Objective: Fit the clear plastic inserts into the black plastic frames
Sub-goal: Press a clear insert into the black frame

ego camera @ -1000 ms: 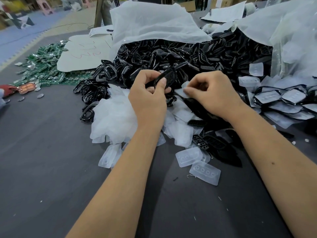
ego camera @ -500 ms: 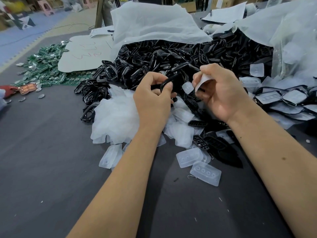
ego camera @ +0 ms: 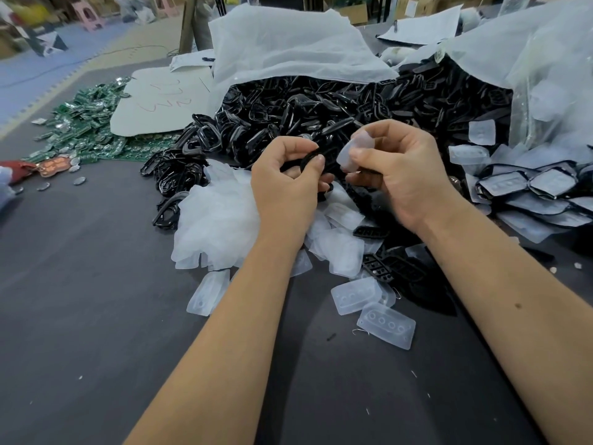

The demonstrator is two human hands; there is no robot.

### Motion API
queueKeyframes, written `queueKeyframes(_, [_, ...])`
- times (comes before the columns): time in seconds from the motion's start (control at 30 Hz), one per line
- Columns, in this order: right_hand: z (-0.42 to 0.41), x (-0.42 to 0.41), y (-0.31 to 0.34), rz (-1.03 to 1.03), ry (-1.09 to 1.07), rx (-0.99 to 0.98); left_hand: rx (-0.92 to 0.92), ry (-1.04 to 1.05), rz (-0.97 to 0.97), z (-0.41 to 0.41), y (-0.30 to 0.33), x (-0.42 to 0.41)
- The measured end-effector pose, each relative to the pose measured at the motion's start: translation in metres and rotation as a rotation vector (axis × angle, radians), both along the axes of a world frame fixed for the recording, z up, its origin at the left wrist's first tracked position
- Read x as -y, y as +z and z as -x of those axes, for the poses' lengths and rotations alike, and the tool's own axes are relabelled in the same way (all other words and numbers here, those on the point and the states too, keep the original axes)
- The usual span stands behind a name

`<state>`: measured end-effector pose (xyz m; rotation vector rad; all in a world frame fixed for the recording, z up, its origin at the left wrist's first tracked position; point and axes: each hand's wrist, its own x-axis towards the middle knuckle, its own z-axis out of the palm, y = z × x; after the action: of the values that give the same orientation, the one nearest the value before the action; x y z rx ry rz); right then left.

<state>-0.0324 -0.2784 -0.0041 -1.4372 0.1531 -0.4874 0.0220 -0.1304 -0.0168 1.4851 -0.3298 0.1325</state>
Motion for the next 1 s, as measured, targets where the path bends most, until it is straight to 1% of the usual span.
queueKeyframes(0.13, [-0.0007, -0.0005, -0.0017, 0.107, -0.072, -0.031, 0.003, -0.011, 0.016, 0.0, -0.0007, -0.0002])
queueKeyframes(0.3, [-0.0027, -0.0036, -0.003, 0.126, -0.096, -0.022, -0.005, -0.024, 0.007, 0.0001, -0.0017, -0.0003])
queueKeyframes(0.47, [-0.0038, -0.0028, -0.0028, 0.072, -0.082, -0.022, 0.006, -0.018, -0.017, 0.0001, -0.0026, 0.0002])
queueKeyframes(0.67, [-0.003, -0.002, -0.0016, -0.062, 0.043, 0.01, 0.001, -0.023, -0.021, -0.0006, -0.0021, -0.0001])
queueKeyframes(0.73, [-0.0026, -0.0019, 0.0, -0.085, 0.055, 0.002, 0.003, -0.032, -0.018, -0.0005, -0.002, 0.0])
queueKeyframes(0.8, [-0.0029, -0.0026, -0.0009, -0.02, 0.009, -0.019, 0.009, -0.039, -0.01, -0.0002, -0.0017, -0.0003])
queueKeyframes(0.9, [-0.0043, -0.0045, -0.004, 0.149, -0.073, -0.023, 0.017, -0.068, 0.022, 0.0008, -0.0009, -0.0009])
queueKeyframes(1.0, [-0.0048, -0.005, -0.005, 0.232, -0.111, -0.026, 0.015, -0.1, 0.037, 0.0008, -0.0013, -0.0014])
